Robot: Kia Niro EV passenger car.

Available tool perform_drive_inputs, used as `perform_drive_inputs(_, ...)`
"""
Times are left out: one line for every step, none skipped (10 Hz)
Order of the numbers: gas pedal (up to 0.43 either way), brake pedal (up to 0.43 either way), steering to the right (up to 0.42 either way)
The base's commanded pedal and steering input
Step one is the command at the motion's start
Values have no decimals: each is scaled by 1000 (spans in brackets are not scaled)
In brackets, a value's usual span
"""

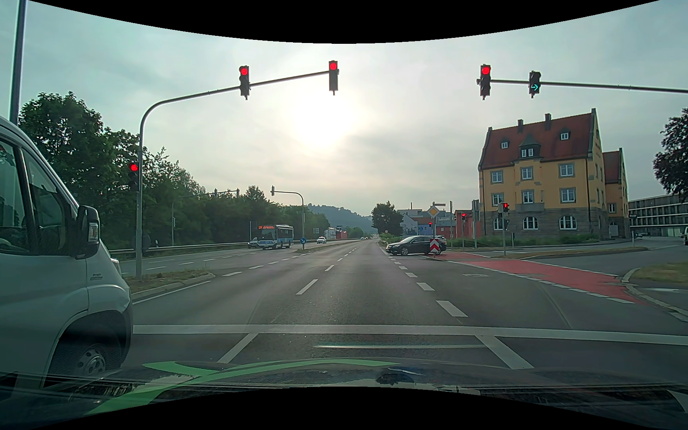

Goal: Follow the waypoints while adhering to traffic rules and regulations

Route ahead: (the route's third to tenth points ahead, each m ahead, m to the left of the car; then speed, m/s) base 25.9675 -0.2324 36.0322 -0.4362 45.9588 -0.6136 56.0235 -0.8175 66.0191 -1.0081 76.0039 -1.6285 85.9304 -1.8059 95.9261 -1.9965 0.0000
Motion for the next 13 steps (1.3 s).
perform_drive_inputs(0, 256, -9)
perform_drive_inputs(0, 256, -9)
perform_drive_inputs(0, 256, -9)
perform_drive_inputs(0, 274, -9)
perform_drive_inputs(0, 280, -9)
perform_drive_inputs(0, 280, -9)
perform_drive_inputs(0, 280, -9)
perform_drive_inputs(0, 287, -9)
perform_drive_inputs(0, 293, -9)
perform_drive_inputs(0, 293, -9)
perform_drive_inputs(0, 293, -9)
perform_drive_inputs(0, 293, -9)
perform_drive_inputs(0, 293, -9)
